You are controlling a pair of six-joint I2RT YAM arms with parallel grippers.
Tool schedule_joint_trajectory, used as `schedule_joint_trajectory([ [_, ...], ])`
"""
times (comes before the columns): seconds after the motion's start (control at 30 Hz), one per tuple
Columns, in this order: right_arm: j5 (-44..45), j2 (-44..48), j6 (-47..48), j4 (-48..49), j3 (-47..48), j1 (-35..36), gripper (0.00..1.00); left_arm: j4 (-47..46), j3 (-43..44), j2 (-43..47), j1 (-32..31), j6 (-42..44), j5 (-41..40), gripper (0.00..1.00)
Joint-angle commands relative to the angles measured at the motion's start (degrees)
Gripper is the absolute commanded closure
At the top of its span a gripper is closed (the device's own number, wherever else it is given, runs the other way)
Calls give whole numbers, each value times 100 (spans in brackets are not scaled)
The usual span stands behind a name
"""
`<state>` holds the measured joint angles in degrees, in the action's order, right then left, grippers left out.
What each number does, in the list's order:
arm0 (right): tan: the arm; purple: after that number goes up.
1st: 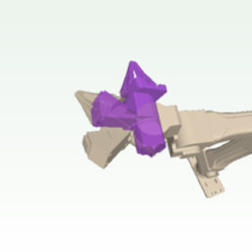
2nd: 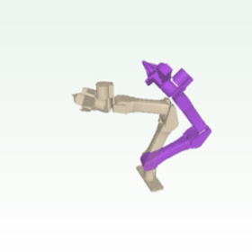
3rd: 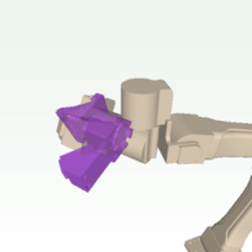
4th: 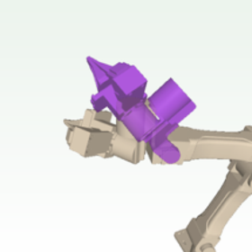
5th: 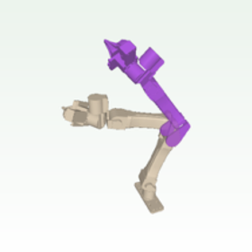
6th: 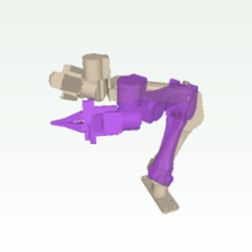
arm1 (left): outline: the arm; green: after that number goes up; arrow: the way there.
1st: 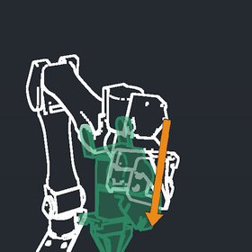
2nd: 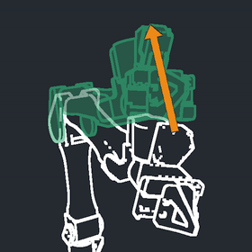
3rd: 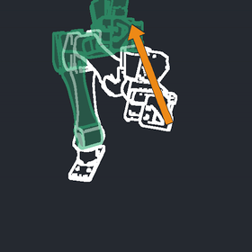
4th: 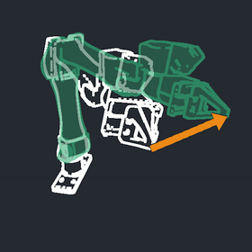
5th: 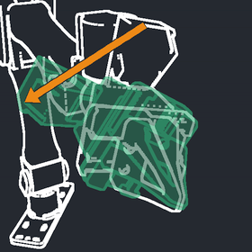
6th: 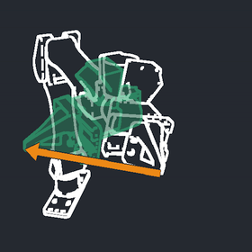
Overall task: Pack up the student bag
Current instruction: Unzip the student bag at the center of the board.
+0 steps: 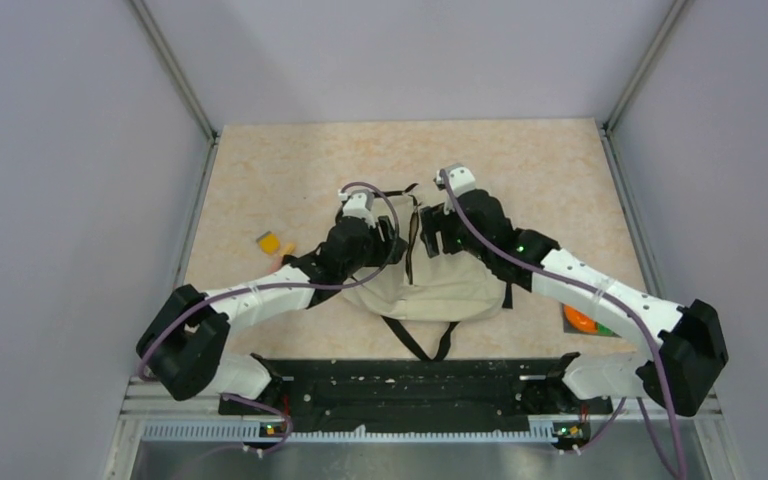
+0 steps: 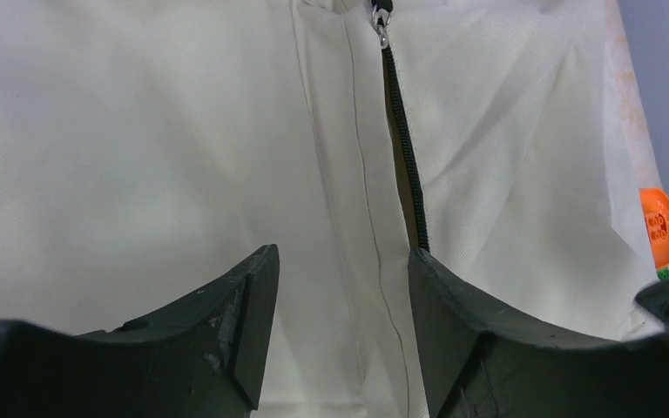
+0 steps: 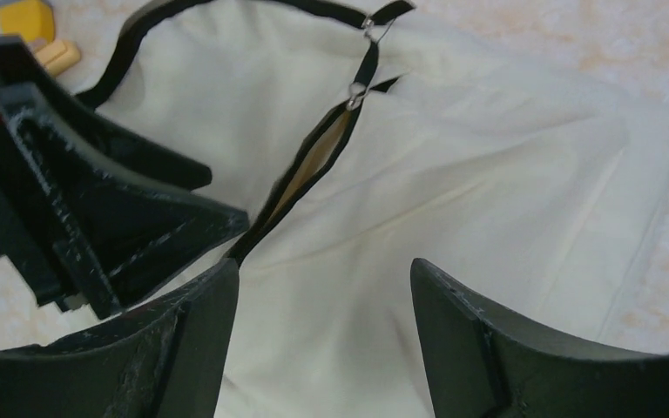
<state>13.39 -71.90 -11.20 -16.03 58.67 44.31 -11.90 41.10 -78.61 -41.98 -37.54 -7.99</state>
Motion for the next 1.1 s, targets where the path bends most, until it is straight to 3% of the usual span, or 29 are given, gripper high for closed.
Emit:
schedule_joint_trajectory([
  [0.0,192,134,-410,-8,-120,427,29,-584,52,-133,87,-184,458,39],
  [0.4,664,-223,-748,-160,-209,903,31,-704,-149,-398,149,-180,585,40],
  [0.6,1230,-472,-960,-286,-80,1174,33,-209,-205,-361,152,-245,351,48],
  [0.7,1569,-699,-1042,-354,-7,1341,34,-468,-423,-322,155,-375,461,52],
  [1.07,2895,-1865,-1108,-819,700,1746,33,-996,-766,-266,154,-581,696,86],
])
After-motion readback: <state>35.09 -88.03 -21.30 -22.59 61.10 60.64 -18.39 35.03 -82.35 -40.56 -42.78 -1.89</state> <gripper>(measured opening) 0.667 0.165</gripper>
